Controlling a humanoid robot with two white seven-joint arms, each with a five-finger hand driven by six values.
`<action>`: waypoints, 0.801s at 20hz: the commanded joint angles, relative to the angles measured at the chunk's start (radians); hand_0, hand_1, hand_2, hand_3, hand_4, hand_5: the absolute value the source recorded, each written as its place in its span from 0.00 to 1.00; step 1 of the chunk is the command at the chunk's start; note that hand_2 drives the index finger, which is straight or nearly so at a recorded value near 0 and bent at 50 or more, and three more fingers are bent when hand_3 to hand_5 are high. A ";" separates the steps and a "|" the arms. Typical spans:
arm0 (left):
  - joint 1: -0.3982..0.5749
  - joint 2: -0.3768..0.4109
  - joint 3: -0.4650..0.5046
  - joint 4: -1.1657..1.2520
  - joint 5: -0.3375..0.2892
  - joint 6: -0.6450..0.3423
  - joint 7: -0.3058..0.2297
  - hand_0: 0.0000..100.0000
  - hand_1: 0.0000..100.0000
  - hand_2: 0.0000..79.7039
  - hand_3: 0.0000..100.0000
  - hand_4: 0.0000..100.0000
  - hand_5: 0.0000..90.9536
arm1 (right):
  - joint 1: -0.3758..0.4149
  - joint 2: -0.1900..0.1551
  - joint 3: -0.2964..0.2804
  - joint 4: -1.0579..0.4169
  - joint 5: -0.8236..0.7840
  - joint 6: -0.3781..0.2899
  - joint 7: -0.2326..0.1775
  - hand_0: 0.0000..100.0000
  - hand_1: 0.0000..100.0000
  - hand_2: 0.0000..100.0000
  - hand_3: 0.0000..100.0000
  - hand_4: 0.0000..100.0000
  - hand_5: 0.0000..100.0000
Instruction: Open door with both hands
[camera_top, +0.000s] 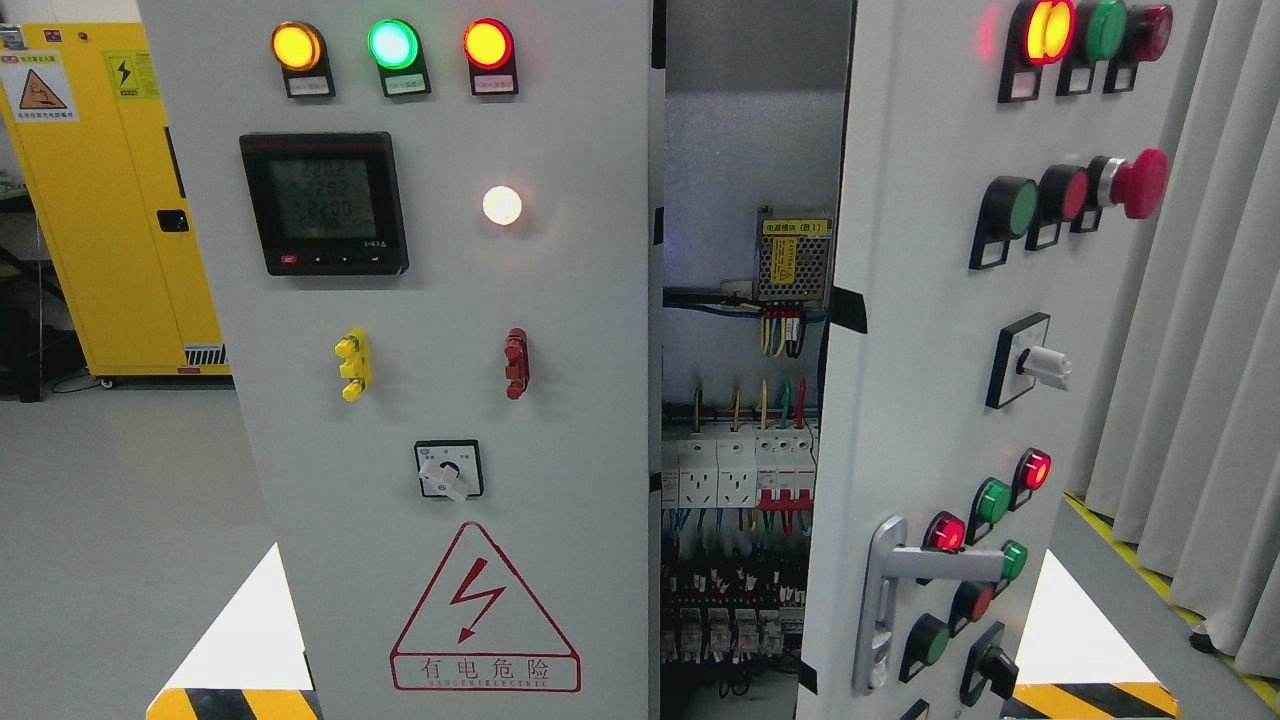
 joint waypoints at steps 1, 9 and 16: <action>-0.002 -0.007 0.001 -0.029 -0.002 -0.001 -0.003 0.12 0.56 0.00 0.00 0.00 0.00 | -0.018 0.000 -0.030 0.000 0.000 0.000 0.000 0.00 0.50 0.04 0.00 0.00 0.00; -0.005 0.000 0.004 -0.035 0.004 -0.007 -0.003 0.12 0.56 0.00 0.00 0.00 0.00 | -0.020 -0.003 -0.062 0.000 0.000 0.000 0.000 0.00 0.50 0.04 0.00 0.00 0.00; 0.153 0.071 0.025 -0.575 0.004 -0.051 -0.072 0.12 0.56 0.00 0.00 0.00 0.00 | -0.018 -0.009 -0.065 0.000 0.000 0.000 0.000 0.00 0.50 0.04 0.00 0.00 0.00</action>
